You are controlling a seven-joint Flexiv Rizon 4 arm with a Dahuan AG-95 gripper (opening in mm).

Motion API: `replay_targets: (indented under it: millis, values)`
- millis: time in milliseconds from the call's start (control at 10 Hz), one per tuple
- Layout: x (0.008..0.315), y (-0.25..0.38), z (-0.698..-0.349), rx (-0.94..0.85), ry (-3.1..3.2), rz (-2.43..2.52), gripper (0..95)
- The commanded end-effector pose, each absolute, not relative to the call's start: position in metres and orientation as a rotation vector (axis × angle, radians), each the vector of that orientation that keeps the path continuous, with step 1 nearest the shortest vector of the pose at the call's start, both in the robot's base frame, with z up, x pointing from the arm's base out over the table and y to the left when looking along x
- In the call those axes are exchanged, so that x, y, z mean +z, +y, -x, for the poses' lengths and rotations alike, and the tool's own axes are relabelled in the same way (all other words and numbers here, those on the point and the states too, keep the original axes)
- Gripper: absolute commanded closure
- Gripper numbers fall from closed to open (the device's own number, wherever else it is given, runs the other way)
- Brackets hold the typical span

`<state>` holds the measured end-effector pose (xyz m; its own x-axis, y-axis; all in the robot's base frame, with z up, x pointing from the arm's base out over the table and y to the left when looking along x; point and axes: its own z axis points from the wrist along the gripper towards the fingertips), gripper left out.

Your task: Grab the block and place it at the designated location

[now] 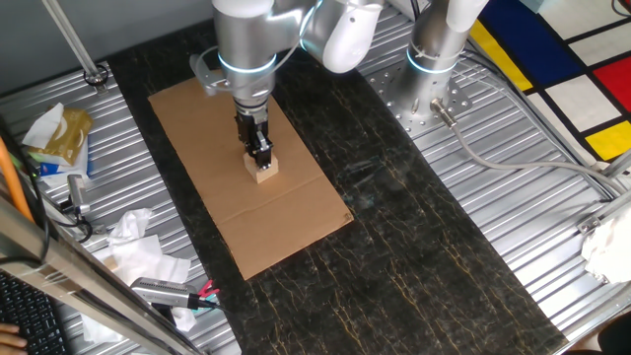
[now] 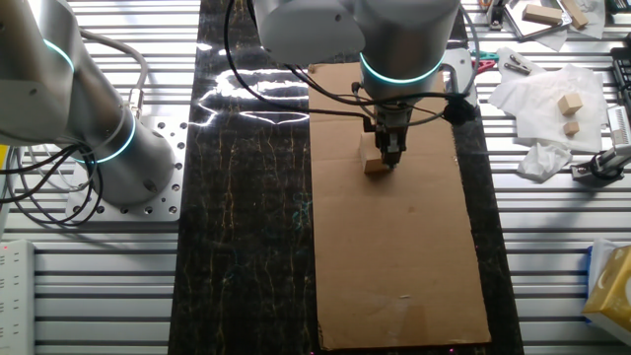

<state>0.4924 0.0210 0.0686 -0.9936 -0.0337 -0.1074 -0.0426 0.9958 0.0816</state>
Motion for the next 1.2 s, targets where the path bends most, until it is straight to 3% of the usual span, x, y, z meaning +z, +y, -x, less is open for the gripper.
replay_targets:
  millis: [100,200,700,800,1000,1100,1200]
  values:
    - [0.069,0.021,-0.492,0.127,3.033,0.059,38.0]
    - [0.069,0.021,-0.492,0.122,3.038,0.059,19.0]
    - [0.091,0.022,-0.493,0.059,3.085,0.128,19.0]
    - [0.096,0.022,-0.494,0.043,3.083,0.133,38.0]
    - [0.119,0.027,-0.497,0.017,3.082,0.112,38.0]
    - [0.128,0.030,-0.498,-0.001,3.080,0.103,57.0]
    - [0.138,0.032,-0.499,-0.006,3.071,0.103,57.0]
